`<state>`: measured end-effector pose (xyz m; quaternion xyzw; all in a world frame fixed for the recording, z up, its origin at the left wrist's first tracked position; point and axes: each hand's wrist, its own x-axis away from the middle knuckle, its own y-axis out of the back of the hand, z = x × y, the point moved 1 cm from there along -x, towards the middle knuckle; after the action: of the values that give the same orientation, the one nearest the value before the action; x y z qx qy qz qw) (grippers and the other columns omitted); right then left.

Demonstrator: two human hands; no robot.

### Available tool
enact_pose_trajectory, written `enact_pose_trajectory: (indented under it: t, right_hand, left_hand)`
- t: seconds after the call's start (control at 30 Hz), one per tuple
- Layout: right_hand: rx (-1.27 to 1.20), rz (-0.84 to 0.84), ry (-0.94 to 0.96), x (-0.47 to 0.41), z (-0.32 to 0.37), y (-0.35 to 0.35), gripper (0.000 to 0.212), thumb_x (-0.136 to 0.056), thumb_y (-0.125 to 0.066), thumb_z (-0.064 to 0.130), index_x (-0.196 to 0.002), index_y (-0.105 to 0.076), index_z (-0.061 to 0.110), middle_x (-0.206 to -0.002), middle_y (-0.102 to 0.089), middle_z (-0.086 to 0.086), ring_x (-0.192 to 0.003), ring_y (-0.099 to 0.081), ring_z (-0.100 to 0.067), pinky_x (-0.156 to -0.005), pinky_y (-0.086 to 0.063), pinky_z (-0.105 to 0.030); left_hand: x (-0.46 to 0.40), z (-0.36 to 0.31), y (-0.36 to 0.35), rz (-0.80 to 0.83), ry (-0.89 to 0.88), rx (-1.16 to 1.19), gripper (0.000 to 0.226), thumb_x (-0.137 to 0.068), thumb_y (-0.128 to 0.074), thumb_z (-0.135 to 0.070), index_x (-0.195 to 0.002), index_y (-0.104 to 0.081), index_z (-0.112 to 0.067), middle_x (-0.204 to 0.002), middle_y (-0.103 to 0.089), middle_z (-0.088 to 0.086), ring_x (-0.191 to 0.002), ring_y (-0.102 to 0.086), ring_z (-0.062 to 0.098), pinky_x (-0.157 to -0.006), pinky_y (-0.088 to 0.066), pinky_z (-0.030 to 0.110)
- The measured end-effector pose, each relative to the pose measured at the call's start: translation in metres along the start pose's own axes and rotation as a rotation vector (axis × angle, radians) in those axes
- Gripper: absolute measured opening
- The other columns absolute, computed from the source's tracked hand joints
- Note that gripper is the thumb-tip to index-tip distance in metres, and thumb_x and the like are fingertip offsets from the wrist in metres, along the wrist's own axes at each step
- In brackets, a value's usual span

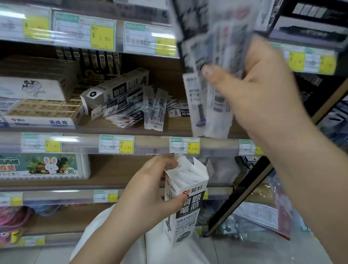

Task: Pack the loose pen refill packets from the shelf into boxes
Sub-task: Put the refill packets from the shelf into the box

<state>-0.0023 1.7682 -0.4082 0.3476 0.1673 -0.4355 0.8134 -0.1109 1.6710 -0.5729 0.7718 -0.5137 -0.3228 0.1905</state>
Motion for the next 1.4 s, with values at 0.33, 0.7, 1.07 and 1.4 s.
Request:
enact_pose_trajectory:
  t: [0.33,0.7,1.07,1.4]
  right_hand:
    - [-0.655,-0.126,-0.329,0.029,0.001,-0.004,0.015,-0.088,-0.054,0.001,-0.092,-0.06,0.013,-0.084,-0.068,0.002,-0.082,-0.067,-0.013,-0.078,-0.058,-0.038]
    - [-0.338,-0.192,-0.339,0.043,-0.013,-0.013,0.022,-0.088,-0.058,0.005,-0.095,-0.064,0.026,-0.088,-0.072,0.008,-0.085,-0.069,-0.006,-0.079,-0.057,-0.034]
    - [-0.08,-0.19,-0.164,0.048,-0.012,-0.025,0.028,-0.087,-0.058,0.003,-0.093,-0.061,0.031,-0.091,-0.07,0.01,-0.084,-0.066,-0.005,-0.074,-0.055,-0.026]
    - [0.151,-0.129,-0.09,0.042,-0.019,-0.034,0.02,-0.085,-0.058,0.005,-0.101,-0.063,0.015,-0.081,-0.058,0.018,-0.074,-0.058,0.003,-0.062,-0.043,-0.002]
  left_hand:
    - [0.014,-0.01,-0.001,-0.024,0.005,0.112,0.052,-0.066,-0.079,-0.031,-0.098,-0.046,-0.053,-0.107,-0.05,-0.035,-0.097,-0.053,-0.013,-0.081,-0.043,0.008]
    - [0.015,-0.011,-0.004,0.012,0.036,0.189,0.074,-0.063,-0.074,-0.045,-0.114,-0.023,-0.064,-0.127,-0.048,-0.031,-0.113,-0.055,-0.002,-0.093,-0.05,0.034]
    - [0.018,-0.009,-0.003,-0.02,0.083,0.178,0.051,-0.059,-0.069,-0.051,-0.095,-0.033,-0.047,-0.113,-0.061,-0.023,-0.103,-0.06,-0.001,-0.085,-0.052,0.037]
    - [0.016,-0.01,-0.004,-0.015,-0.025,0.065,0.043,-0.065,-0.073,-0.04,-0.086,-0.035,-0.046,-0.101,-0.055,-0.021,-0.091,-0.057,0.0,-0.076,-0.044,0.018]
